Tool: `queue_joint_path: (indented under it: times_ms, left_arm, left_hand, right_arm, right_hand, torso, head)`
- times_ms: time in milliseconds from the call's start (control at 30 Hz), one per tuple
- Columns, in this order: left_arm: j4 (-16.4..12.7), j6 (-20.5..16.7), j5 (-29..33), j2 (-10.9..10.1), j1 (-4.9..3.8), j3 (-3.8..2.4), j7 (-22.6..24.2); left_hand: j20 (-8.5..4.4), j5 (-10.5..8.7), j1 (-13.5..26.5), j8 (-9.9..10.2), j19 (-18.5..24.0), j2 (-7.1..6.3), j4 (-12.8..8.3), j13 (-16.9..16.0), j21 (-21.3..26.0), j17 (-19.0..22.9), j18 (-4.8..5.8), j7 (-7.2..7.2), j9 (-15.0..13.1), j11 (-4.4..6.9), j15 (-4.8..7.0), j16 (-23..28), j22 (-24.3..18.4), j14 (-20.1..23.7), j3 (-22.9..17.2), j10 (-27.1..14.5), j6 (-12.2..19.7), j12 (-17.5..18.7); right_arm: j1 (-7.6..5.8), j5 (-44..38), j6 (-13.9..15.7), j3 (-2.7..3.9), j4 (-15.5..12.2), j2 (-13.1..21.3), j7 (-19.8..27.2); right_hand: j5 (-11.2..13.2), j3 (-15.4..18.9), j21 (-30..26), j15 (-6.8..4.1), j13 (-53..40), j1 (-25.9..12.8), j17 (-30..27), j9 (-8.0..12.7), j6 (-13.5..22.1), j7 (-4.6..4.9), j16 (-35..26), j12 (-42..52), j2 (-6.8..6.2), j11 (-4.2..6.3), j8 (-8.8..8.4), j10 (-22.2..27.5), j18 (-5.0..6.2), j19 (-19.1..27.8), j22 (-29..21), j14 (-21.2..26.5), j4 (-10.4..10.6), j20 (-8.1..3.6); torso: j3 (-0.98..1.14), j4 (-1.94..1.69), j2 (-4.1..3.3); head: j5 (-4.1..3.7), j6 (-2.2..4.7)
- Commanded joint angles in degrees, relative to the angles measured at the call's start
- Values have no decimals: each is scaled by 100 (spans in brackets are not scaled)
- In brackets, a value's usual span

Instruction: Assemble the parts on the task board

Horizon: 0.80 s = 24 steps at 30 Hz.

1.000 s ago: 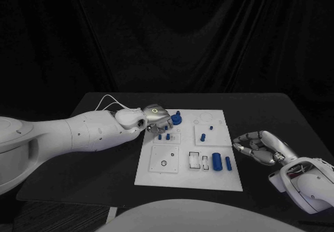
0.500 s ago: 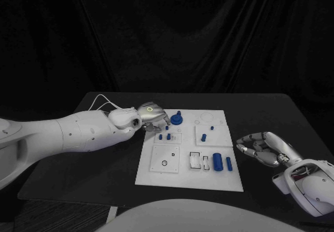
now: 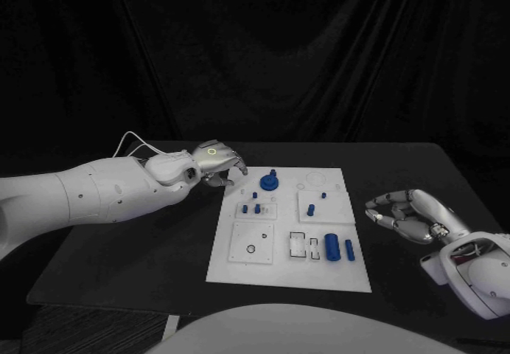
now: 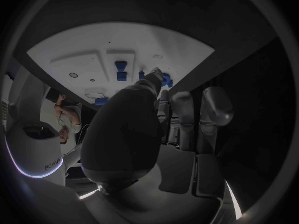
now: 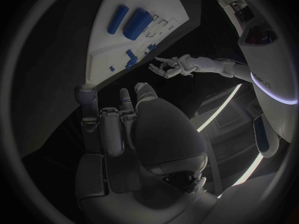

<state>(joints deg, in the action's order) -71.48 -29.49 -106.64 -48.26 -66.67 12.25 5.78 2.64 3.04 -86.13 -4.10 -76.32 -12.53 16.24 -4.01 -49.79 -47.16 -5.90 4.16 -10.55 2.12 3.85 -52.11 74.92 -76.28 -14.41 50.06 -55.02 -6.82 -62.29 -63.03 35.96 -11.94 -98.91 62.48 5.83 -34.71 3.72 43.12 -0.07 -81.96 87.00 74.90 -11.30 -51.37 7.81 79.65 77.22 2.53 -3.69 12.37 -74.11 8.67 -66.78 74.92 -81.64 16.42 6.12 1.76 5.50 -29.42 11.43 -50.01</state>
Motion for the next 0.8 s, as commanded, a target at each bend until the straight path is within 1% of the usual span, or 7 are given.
queue_joint_path:
  times_ms: [33, 167, 300, 367, 500, 567, 800]
  left_arm:
    - [-109, -774, 699, -83, -92, -8, 84]
    - [-225, -752, 2948, -222, -171, -8, 1036]
    - [-271, 377, 6187, -254, -193, -6, 2235]
    - [-361, 1035, 7784, -283, -180, -5, 2740]
    - [-621, 1711, 9308, -369, -127, -4, 3322]
    - [-717, 1894, 9638, -389, -105, -4, 3486]
    - [-983, 2268, 10220, -408, 12, -3, 3930]
  left_hand:
    - [129, -23, 107, -4, 685, 110, 39, -13, 1322, 641, -143, -103, 41, 22, -154, 738, 294, 733, -52, -58, -51, -174]
    - [315, 21, 794, 29, 1912, 258, 70, -7, 3064, 770, -208, -422, 138, -244, -383, 1253, -3, 2082, -173, -379, 2, -453]
    - [457, 454, 1390, 29, 3913, 272, 117, 16, 4210, 1493, 101, -975, 266, -551, -994, 2672, -333, 4599, 112, -1411, 314, -325]
    - [537, 1595, 1850, 37, 6169, 939, -7, 80, 4691, 3204, 177, -896, 442, -486, -840, 4338, -1456, 6904, 752, -2991, 951, 92]
    - [822, 1205, 2133, 91, 7291, 1189, 21, 161, 4782, 4371, 66, -572, 662, -116, -603, 5021, -4388, 7547, 1492, -4124, 1989, 133]
    - [843, 903, 2104, 113, 7398, 1279, 64, 163, 4809, 4567, -31, -453, 742, 23, -483, 5114, -5106, 7597, 1834, -4363, 2359, -29]
    - [701, 297, 2344, 165, 7619, 1284, 66, 206, 4920, 4716, -116, -267, 801, 229, -307, 5211, -6783, 7628, 2153, -4624, 2914, -245]
  right_arm:
    - [-226, -305, 75, 13, 37, -66, -241]
    - [-639, -1113, -92, 13, 196, -283, -523]
    - [-881, -2304, -437, 13, 443, -587, -780]
    - [-946, -2903, -723, 13, 641, -798, -855]
    - [-934, -3615, -1253, 13, 988, -1113, -987]
    - [-900, -3804, -1409, 13, 1113, -1209, -1025]
    - [-761, -4077, -1525, 13, 1505, -1522, -977]
  right_hand:
    - [155, -132, -934, -39, 2910, 68, -387, -4, 26, 12, -626, -2150, -96, 49, 18, 1360, 160, 350, -36, 320, 22, -25]
    - [468, -239, -1370, -38, 4140, 217, -1464, 6, 74, 15, -1751, -3553, -273, 78, 0, 1651, 185, 381, -248, 871, -5, -34]
    - [703, -359, -1596, 17, 5007, 486, -1896, 82, 303, 52, -2237, -4769, -495, 32, -161, 2028, 179, 335, -372, 922, -1, -41]
    - [809, -362, -1671, 132, 5592, 524, -1906, 142, 482, -88, -2250, -5506, -628, -163, -305, 2291, 144, 294, -393, 863, -13, 52]
    - [1290, -325, -1726, -45, 6202, 649, -1724, 204, 569, -445, -2049, -6206, -744, -114, -442, 2687, 186, 167, -368, 667, -130, -22]
    - [2456, -965, -1813, -26, 6399, 633, -1838, 243, 544, -417, -2185, -6328, -915, -100, -507, 2848, 174, 153, -343, 726, -145, -62]
    - [2452, -1698, -1982, -38, 6597, 151, -1953, 277, 478, -476, -2299, -6342, -1416, -118, -570, 3128, 168, 106, -311, 762, -91, -37]
  torso:
    - [2, 8, -1]
    - [1, 7, -4]
    - [-2, 4, -8]
    - [-2, 5, -8]
    - [-5, 1, -8]
    - [-6, -7, -13]
    - [-9, -23, -16]
  head:
    - [-60, 1]
    - [-117, 1]
    - [-194, 1]
    - [-213, 1]
    - [-279, 1]
    - [-312, 1]
    - [-402, 1]
